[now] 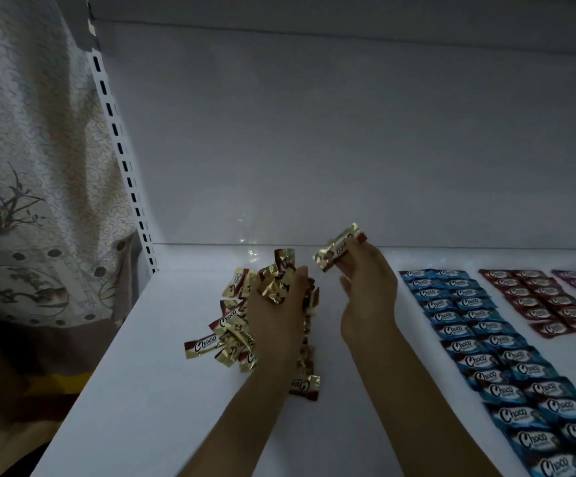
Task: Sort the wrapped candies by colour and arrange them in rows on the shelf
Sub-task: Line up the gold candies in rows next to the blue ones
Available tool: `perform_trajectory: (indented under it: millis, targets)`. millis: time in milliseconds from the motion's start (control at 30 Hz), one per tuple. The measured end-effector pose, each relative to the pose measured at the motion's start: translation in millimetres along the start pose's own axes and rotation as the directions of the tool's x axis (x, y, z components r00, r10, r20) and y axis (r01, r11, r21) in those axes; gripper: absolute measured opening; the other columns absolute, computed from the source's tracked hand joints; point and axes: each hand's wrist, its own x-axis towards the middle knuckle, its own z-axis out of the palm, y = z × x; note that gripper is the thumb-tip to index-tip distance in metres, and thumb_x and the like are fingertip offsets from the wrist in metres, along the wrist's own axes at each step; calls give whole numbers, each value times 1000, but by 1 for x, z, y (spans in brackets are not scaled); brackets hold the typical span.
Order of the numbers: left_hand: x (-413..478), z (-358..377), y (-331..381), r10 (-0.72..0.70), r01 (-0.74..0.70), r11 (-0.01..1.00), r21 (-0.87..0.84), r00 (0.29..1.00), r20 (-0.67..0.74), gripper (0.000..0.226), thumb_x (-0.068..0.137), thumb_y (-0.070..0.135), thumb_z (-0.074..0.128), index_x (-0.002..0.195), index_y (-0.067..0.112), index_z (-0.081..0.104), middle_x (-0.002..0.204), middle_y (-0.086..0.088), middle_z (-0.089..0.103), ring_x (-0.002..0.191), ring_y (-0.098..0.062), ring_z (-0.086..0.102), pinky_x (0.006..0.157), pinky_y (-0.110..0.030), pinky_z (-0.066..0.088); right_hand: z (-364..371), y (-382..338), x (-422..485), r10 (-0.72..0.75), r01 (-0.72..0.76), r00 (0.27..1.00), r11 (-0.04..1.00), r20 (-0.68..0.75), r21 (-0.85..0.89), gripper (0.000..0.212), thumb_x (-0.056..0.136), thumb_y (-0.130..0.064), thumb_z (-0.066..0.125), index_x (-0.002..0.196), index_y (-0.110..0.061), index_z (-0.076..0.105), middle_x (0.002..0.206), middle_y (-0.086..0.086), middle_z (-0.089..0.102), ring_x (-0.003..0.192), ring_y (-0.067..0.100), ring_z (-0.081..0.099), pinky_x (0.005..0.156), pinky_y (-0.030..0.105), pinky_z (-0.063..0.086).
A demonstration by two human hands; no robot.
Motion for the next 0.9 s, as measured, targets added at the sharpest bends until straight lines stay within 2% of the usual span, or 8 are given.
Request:
perform_trajectory:
  millis: [100, 200, 333, 433, 500, 567, 667, 900]
  targets:
    - [2, -8, -5, 96, -103, 988, 111, 993, 64, 6, 86, 22, 70, 84, 17, 67, 68, 17, 69, 68, 6, 64, 65, -3, 43, -37, 17, 18, -250, 202, 968, 815, -15, -543, 12, 90, -21, 62, 78, -19, 67, 75, 0, 66, 73, 14, 60, 66, 23, 44]
    - [1, -8, -6, 136, -141, 982, 125, 990, 45, 11, 86, 20, 70, 87, 9, 68, 68, 12, 68, 66, 4, 63, 63, -4, 43, -60, 31, 33, -167, 166, 981, 480, 96, -862, 17, 91, -26, 60, 103, -18, 68, 101, 3, 70, 95, 21, 64, 83, 31, 46]
    - [1, -11, -4, 130, -130, 986, 104, 991, 11, 8, 85, 16, 70, 82, 16, 63, 63, 22, 65, 65, 7, 62, 59, -3, 42, -67, 35, 34, -211, 250, 947, 10, 243, -968, 46, 92, -45, 51, 134, -26, 47, 121, 0, 59, 114, 21, 51, 96, 36, 33]
    - [4, -14, -2, 146, -142, 982, 128, 989, -22, 17, 85, 18, 70, 76, 26, 58, 66, 28, 64, 64, 9, 60, 59, -4, 42, -66, 31, 30, -248, 235, 926, -207, 283, -950, 52, 84, -63, 50, 118, -25, 53, 111, -2, 57, 109, 21, 49, 89, 36, 29]
    - [7, -16, -2, 114, -109, 987, 114, 993, -42, 20, 85, 20, 70, 73, 28, 56, 64, 28, 63, 62, 10, 59, 58, -5, 43, -68, 32, 29, -198, 238, 930, -320, 311, -917, 37, 90, -53, 46, 112, -25, 58, 111, -1, 55, 108, 21, 47, 88, 36, 29]
    - [9, -17, -2, 79, -69, 992, 110, 993, -85, 23, 85, 23, 70, 70, 28, 53, 60, 22, 61, 60, 7, 57, 61, -10, 44, -73, 32, 29, -189, 267, 921, -335, 342, -904, 28, 95, -34, 45, 119, -29, 59, 117, 1, 52, 112, 21, 43, 92, 36, 28]
    - [11, -19, -6, 68, -58, 994, 95, 992, -107, 26, 84, 27, 70, 67, 29, 50, 59, 15, 55, 60, -3, 54, 67, -26, 46, -79, 30, 28, -233, 331, 894, -229, 382, -915, 39, 94, -16, 47, 131, -25, 52, 131, 3, 48, 121, 23, 40, 97, 34, 27]
    - [8, -18, -5, 65, -60, 994, 92, 997, -46, 27, 85, 26, 70, 64, 28, 53, 55, 19, 60, 55, 3, 56, 61, -24, 44, -69, 41, 21, -91, 487, 855, -200, 511, -850, 33, 96, -20, 41, 126, -17, 54, 125, 0, 57, 110, 18, 53, 94, 28, 37]
